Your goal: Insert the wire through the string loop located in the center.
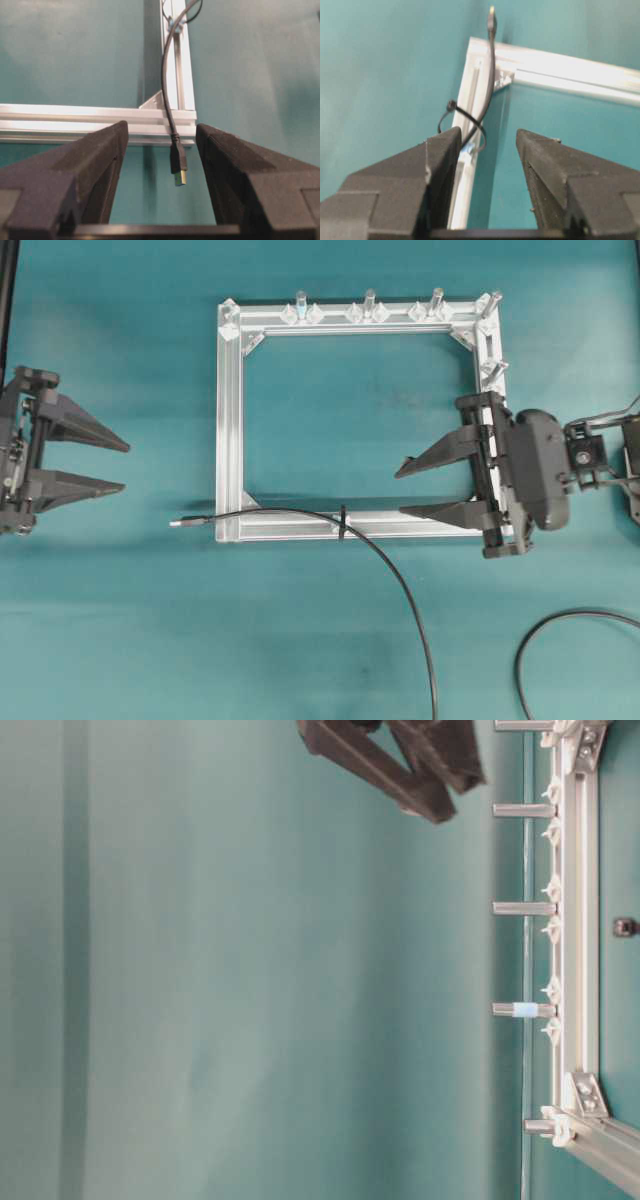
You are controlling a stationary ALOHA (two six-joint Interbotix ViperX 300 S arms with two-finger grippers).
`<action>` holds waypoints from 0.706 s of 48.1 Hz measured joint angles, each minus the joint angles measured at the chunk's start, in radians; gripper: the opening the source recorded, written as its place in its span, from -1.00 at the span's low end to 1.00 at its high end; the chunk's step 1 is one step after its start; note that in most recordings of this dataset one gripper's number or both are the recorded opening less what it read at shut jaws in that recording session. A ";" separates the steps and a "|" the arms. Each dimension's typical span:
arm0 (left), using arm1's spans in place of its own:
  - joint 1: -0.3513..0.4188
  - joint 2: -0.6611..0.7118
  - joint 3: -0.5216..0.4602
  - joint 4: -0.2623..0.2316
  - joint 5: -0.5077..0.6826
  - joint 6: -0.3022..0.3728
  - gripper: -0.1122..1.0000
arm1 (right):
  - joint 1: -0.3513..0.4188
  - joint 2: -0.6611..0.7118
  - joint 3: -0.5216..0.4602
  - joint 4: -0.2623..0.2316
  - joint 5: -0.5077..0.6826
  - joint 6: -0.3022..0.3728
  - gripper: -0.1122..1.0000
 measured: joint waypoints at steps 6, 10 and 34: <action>0.009 -0.015 0.002 0.002 -0.002 0.002 0.24 | -0.002 -0.006 0.018 0.000 -0.048 0.000 0.12; 0.014 -0.015 0.003 0.002 -0.005 0.002 0.21 | -0.009 -0.006 0.025 0.000 -0.063 0.000 0.12; 0.015 0.000 0.002 0.003 -0.044 0.003 0.17 | -0.046 -0.006 0.048 0.000 -0.071 0.000 0.12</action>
